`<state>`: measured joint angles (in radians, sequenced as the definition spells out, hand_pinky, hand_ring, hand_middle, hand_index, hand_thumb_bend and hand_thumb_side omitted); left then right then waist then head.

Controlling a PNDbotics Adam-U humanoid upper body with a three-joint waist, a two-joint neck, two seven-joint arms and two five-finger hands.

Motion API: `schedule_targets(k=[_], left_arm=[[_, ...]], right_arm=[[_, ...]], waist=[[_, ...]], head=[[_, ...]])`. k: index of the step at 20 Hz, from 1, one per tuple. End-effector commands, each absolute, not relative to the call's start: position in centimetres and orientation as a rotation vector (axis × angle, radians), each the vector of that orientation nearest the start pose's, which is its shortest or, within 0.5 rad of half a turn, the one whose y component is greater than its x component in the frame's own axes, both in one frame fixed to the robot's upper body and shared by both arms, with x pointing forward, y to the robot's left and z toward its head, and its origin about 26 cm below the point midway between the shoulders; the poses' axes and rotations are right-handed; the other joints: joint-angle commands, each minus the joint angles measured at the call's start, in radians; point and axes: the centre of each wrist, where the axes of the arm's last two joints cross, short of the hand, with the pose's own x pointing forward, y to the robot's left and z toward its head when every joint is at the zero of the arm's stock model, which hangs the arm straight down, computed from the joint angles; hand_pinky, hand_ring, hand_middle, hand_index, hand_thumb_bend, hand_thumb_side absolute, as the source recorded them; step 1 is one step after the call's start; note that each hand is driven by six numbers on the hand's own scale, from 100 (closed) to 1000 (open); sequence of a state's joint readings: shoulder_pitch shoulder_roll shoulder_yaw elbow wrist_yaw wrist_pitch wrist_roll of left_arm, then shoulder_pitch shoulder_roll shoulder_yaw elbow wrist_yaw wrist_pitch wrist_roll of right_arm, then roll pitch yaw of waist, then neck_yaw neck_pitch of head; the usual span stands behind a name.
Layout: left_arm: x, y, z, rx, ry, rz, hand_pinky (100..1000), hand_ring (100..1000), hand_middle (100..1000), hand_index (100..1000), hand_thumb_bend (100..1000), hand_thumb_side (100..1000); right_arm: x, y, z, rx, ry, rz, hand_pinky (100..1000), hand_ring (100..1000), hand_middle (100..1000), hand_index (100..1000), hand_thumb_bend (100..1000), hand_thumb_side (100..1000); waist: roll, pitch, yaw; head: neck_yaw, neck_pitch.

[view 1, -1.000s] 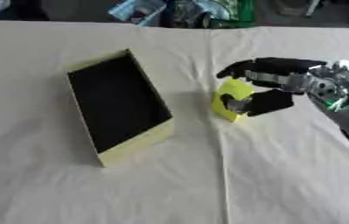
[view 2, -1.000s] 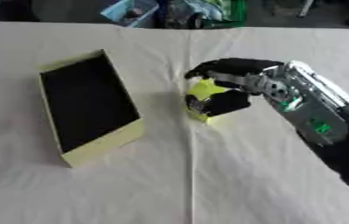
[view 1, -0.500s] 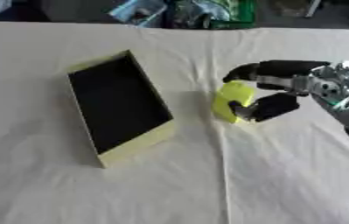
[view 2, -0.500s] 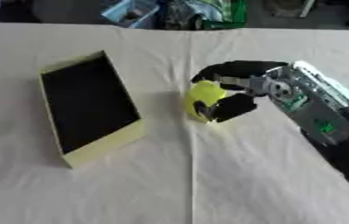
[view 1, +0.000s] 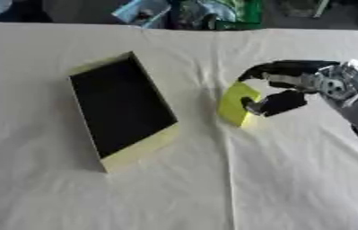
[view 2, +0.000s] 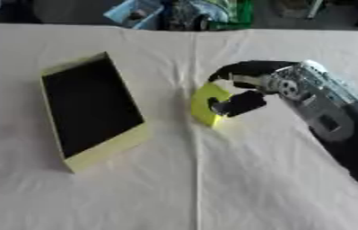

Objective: Pick up objects on the table and place them in the box.

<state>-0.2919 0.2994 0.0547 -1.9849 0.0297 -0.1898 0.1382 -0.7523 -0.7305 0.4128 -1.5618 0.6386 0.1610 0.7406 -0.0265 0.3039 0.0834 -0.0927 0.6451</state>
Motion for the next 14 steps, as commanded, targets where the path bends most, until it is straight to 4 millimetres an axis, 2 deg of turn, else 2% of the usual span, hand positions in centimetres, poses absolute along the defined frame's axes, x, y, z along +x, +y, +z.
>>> schedule_targets(k=[1,6,14], left_arm=[[30.0,27.0,20.5,0.187,-2.503,-0.159,542,655,690,703,100,559],[30.0,27.0,20.6,0.183,-2.505,-0.161,543,655,689,703,100,561],[30.0,26.9,20.6,0.181,-2.505,-0.164,544,656,689,702,100,563]], right_arm=[[38.9,-25.6,25.1,-0.753,-1.189,1.701,895,961,995,1000,100,856],[38.8,-25.2,24.6,-0.677,-1.190,1.717,881,944,990,1000,100,892],[39.3,-25.2,23.8,-0.664,-1.173,1.701,881,945,989,1000,100,900]], waist=[[-0.010,-0.001,0.002],[-0.009,0.001,0.003],[-0.010,0.001,0.005]], head=[[-0.004,-0.012],[-0.004,-0.012],[-0.005,-0.015]])
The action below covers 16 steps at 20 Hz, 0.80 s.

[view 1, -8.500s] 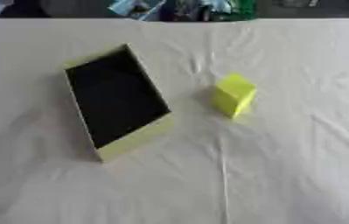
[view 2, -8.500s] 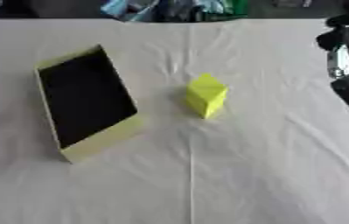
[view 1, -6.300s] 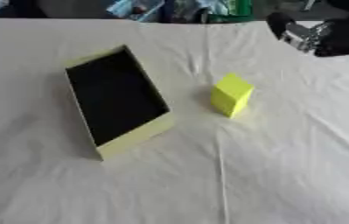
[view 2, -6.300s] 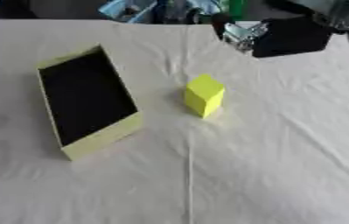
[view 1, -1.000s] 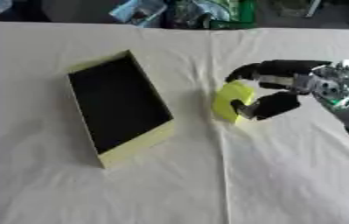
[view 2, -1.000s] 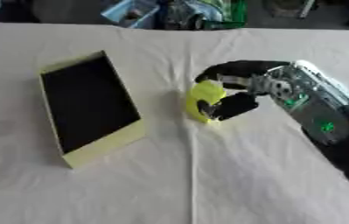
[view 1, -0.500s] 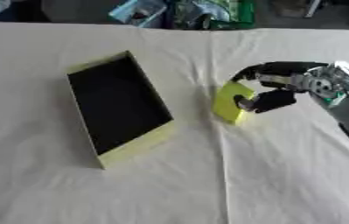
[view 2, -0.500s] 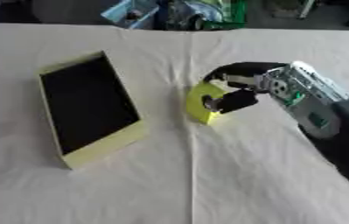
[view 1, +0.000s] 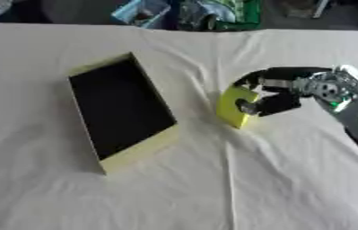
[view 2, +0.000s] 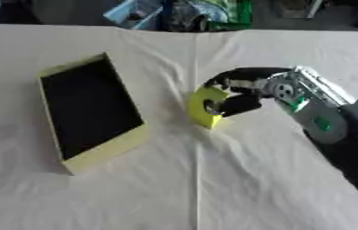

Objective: Pick up objects on the table and place them in the box.

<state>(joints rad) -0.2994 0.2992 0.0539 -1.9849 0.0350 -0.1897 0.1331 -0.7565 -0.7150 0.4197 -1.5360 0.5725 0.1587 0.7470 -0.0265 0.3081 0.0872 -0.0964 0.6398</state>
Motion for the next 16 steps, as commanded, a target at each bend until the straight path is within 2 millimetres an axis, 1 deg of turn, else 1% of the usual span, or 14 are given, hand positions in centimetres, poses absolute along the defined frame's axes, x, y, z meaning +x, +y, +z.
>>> schedule_targets(k=[1,5,7,8,10,16], left_arm=[[30.02,26.93,20.65,0.182,-2.505,-0.165,543,656,689,701,100,563],[30.02,26.93,20.68,0.183,-2.504,-0.167,544,656,689,701,100,563],[30.03,26.93,20.69,0.184,-2.503,-0.168,543,656,689,701,100,563],[30.03,26.94,20.69,0.185,-2.503,-0.169,543,656,690,700,100,564],[30.02,26.96,20.69,0.187,-2.501,-0.170,543,656,690,700,100,563],[30.02,26.96,20.69,0.189,-2.499,-0.173,543,656,692,700,100,565]], right_arm=[[39.38,-25.24,23.64,-0.663,-1.172,1.700,880,945,989,1000,100,900],[39.63,-25.28,23.17,-0.653,-1.159,1.699,879,943,987,1000,100,909],[39.72,-25.33,22.99,-0.646,-1.154,1.694,877,942,987,1000,100,934],[39.76,-25.37,22.94,-0.643,-1.153,1.689,876,942,990,1000,100,971],[39.76,-25.45,23.01,-0.643,-1.160,1.674,877,944,991,1000,100,1000],[39.69,-25.49,22.94,-0.632,-1.169,1.625,874,944,992,1000,100,1000]], waist=[[-0.010,-0.003,0.002],[-0.011,-0.003,0.003],[-0.011,-0.002,0.003],[-0.011,-0.002,0.003],[-0.012,-0.003,0.003],[-0.014,-0.004,0.001]], head=[[-0.002,-0.010],[-0.002,-0.011],[-0.001,-0.011],[0.000,-0.011],[0.001,-0.010],[0.003,-0.011]])
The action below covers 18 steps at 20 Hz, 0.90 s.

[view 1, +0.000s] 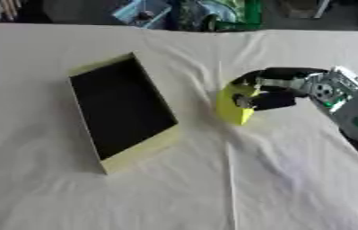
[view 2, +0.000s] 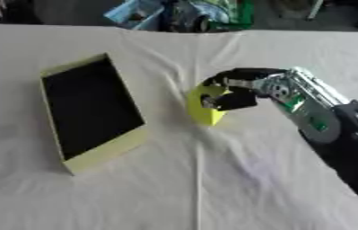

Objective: Pick up objects on the table and place them in the box.

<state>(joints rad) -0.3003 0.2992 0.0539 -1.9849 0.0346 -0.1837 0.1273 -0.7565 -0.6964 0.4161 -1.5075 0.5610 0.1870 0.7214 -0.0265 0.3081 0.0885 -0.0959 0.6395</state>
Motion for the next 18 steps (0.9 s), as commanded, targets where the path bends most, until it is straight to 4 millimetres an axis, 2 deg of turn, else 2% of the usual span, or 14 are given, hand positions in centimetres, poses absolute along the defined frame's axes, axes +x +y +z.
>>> schedule_targets(k=[1,7,12,14,15,18], left_arm=[[30.0,27.0,20.7,0.189,-2.498,-0.174,543,656,692,700,100,565],[30.0,27.0,20.7,0.190,-2.496,-0.179,543,656,693,699,100,565],[30.0,27.0,20.7,0.188,-2.497,-0.183,543,656,693,699,100,567],[30.0,27.0,20.7,0.187,-2.497,-0.183,543,656,693,699,100,567],[30.0,27.0,20.7,0.187,-2.497,-0.183,543,656,694,699,100,568],[30.0,27.0,20.7,0.185,-2.497,-0.186,543,657,694,699,100,569]], right_arm=[[39.6,-25.5,22.9,-0.626,-1.172,1.622,873,943,992,1000,100,1000],[39.3,-25.1,23.3,-0.627,-1.204,1.622,873,942,993,1000,100,1000],[39.3,-24.9,22.5,-0.628,-1.159,1.676,874,944,997,1000,100,1000],[39.3,-25.1,22.1,-0.629,-1.132,1.698,862,935,997,1000,100,974],[39.4,-25.1,21.8,-0.630,-1.116,1.710,831,915,993,1000,100,898],[39.5,-25.2,21.2,-0.638,-1.071,1.749,777,872,982,1000,100,786]], waist=[[-0.013,-0.003,0.000],[-0.012,-0.004,-0.002],[-0.011,-0.002,-0.001],[-0.012,-0.002,0.000],[-0.012,-0.001,0.000],[-0.012,0.000,0.002]], head=[[0.003,-0.010],[0.003,-0.009],[0.001,-0.010],[0.000,-0.010],[0.000,-0.010],[-0.001,-0.009]])
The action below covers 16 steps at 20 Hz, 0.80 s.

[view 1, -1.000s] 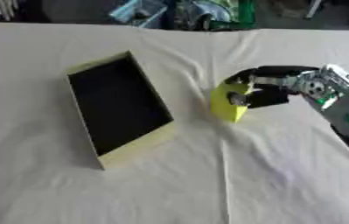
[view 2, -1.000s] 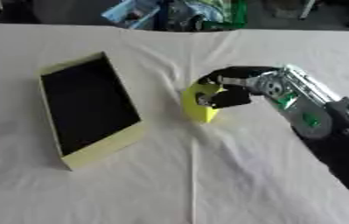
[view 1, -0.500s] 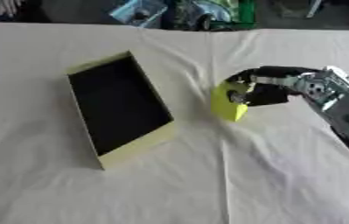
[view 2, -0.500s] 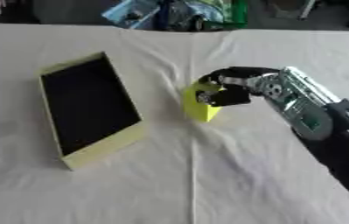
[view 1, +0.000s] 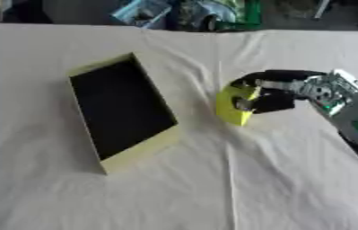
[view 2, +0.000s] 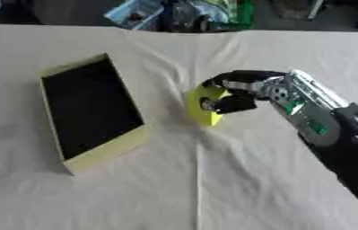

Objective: Pick up objects on the table and place them in the box.

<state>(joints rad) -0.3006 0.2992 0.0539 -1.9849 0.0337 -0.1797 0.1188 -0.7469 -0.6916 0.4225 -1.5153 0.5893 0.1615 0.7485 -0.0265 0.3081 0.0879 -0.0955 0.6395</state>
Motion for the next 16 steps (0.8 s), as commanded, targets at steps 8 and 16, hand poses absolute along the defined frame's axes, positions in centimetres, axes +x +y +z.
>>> schedule_targets(k=[8,16], left_arm=[[30.05,26.94,20.78,0.183,-2.497,-0.194,542,657,695,697,100,588],[30.06,26.92,20.80,0.180,-2.493,-0.192,541,656,693,697,100,579]], right_arm=[[40.00,-25.26,20.49,-0.692,-1.015,1.787,645,804,963,1000,100,548],[40.20,-25.22,20.15,-0.710,-1.077,1.696,520,643,848,1000,100,557]], waist=[[-0.012,0.001,0.002],[-0.012,0.000,0.000]], head=[[-0.004,-0.008],[-0.006,-0.011]])
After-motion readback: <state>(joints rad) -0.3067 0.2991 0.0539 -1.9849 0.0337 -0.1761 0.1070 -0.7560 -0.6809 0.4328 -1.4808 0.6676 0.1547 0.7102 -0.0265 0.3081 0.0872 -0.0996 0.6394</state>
